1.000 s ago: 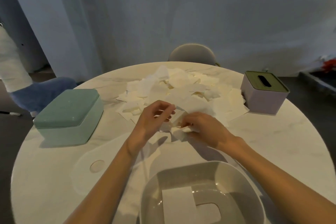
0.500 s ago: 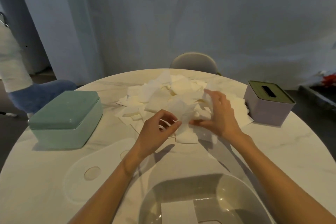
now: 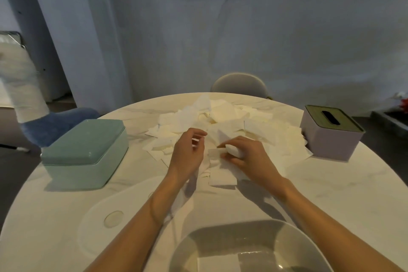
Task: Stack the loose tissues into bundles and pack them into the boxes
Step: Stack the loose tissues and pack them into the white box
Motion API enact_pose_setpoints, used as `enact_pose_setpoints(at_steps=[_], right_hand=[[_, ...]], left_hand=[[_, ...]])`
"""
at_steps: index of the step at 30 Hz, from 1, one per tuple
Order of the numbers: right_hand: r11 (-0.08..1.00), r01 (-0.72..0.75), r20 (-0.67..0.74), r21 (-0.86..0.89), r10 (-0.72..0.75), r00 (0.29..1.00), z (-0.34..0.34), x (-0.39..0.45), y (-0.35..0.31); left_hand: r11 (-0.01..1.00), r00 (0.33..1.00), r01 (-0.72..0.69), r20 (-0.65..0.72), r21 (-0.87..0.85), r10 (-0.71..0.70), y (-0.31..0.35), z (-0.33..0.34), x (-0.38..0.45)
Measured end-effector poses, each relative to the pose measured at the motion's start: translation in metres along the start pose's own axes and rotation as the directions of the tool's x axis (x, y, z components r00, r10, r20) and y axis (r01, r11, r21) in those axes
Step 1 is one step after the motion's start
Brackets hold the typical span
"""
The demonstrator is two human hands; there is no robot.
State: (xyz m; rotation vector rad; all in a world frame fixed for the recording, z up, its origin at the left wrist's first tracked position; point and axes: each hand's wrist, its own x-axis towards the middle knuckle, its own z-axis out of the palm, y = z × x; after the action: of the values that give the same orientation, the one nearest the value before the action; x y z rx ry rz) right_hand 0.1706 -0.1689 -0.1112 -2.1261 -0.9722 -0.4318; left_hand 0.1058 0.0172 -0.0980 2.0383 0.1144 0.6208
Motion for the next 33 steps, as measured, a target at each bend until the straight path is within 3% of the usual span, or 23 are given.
enact_pose_setpoints(at_steps=[2,5,7,9,12,16,19,23,28,33], right_hand=[[0.994,-0.032,-0.068,0.106,0.039,0.997,-0.007,0.000,-0.007],[0.970,-0.101,-0.114,0.222,0.129,0.985,-0.023,-0.002,-0.025],[0.937,-0.144,-0.086,0.319,0.180,0.980,-0.029,-0.004,-0.036],[0.921,-0.171,-0.027,0.349,0.193,0.981,-0.030,-0.007,-0.041],[0.926,-0.184,0.027,0.330,0.186,0.982,-0.032,-0.010,-0.041],[0.980,-0.092,0.014,0.174,0.091,0.996,-0.036,-0.015,-0.038],[0.998,-0.064,0.000,0.022,0.064,0.998,-0.038,-0.018,-0.034],[0.993,-0.114,-0.020,-0.012,0.114,0.993,-0.045,-0.017,-0.033],[0.955,-0.261,0.049,0.141,0.257,0.965,-0.056,-0.015,-0.038],[0.958,-0.210,0.164,0.196,0.179,0.970,-0.047,-0.019,-0.047]], left_hand=[[1.000,0.999,-0.003,0.041,-0.005,0.003,0.004,0.001,-0.003],[0.996,0.977,-0.004,0.211,-0.084,0.022,0.011,0.005,-0.015],[0.965,0.947,0.114,0.319,-0.237,-0.034,0.018,0.009,-0.021],[0.870,0.907,0.286,0.407,-0.401,-0.111,0.028,0.012,-0.023],[0.750,0.873,0.411,0.462,-0.519,-0.159,0.037,0.011,-0.027],[0.473,0.808,0.575,0.556,-0.668,-0.196,0.028,0.015,-0.039],[0.401,0.797,0.594,0.577,-0.697,-0.179,0.020,0.018,-0.045],[0.384,0.792,0.606,0.576,-0.696,-0.205,0.013,0.022,-0.045],[0.391,0.786,0.618,0.544,-0.682,-0.294,0.009,0.017,-0.042],[0.532,0.782,0.605,0.568,-0.593,-0.257,0.015,0.018,-0.043]])
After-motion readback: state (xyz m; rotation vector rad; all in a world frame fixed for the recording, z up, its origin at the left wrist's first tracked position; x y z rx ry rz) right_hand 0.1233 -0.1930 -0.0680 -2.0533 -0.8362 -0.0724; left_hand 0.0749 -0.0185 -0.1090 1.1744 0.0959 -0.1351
